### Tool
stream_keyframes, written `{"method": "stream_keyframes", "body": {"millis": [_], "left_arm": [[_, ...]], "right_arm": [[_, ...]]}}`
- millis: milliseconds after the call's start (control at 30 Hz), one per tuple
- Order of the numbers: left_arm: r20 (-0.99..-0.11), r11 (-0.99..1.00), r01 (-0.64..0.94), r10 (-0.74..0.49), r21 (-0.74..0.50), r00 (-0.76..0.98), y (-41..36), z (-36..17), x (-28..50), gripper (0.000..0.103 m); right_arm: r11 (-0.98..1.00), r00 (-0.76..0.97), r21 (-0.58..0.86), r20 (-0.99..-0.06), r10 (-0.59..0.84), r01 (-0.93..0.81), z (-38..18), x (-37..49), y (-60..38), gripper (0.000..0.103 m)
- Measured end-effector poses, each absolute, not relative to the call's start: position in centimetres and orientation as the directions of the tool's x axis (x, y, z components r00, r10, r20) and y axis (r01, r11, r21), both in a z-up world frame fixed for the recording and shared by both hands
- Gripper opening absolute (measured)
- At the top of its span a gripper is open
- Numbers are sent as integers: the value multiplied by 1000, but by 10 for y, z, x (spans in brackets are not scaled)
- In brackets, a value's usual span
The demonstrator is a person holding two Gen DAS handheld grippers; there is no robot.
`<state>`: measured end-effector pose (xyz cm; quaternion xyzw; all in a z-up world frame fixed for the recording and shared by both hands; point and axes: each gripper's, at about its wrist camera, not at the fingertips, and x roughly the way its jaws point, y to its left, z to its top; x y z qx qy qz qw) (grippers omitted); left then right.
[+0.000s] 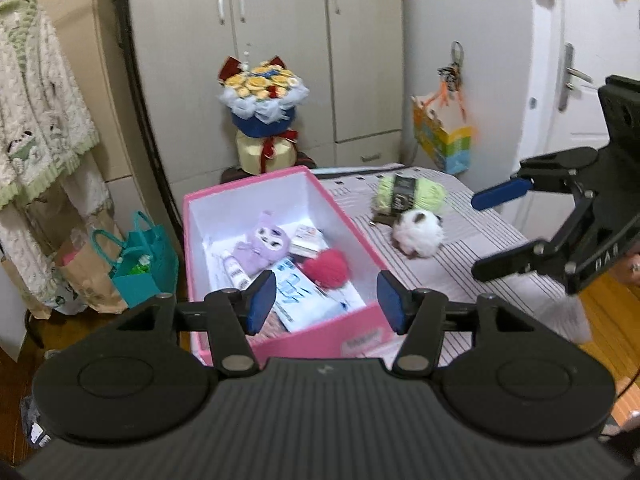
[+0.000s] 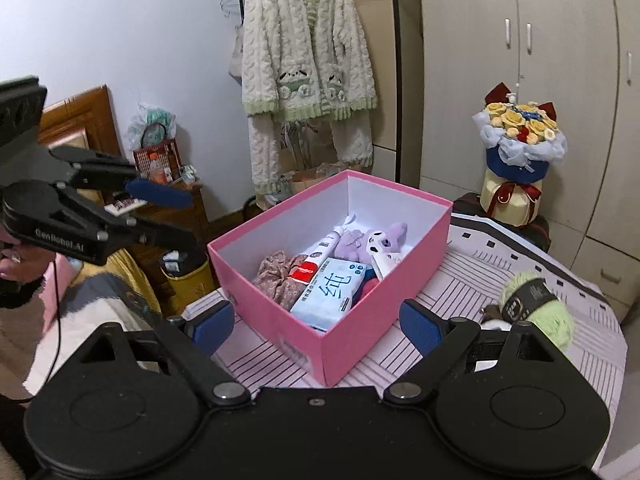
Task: Organize soft objects
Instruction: 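Move the left gripper to the white plush toy with brown ears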
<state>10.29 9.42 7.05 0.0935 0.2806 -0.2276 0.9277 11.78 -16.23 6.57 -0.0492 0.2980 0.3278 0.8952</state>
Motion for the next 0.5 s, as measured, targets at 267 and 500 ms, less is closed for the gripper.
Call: {"method": "stream_keyframes", "body": {"millis": [267, 500], "left_arm": [[-599, 842, 536, -402, 56, 693, 69, 63, 83, 61], [-591, 799, 598, -454, 62, 667, 28, 62, 85, 61]], "right_arm": [[813, 662, 86, -534, 526, -576, 63, 84, -193, 92], [849, 729, 49, -490, 479, -526, 42, 65, -221, 93]]}}
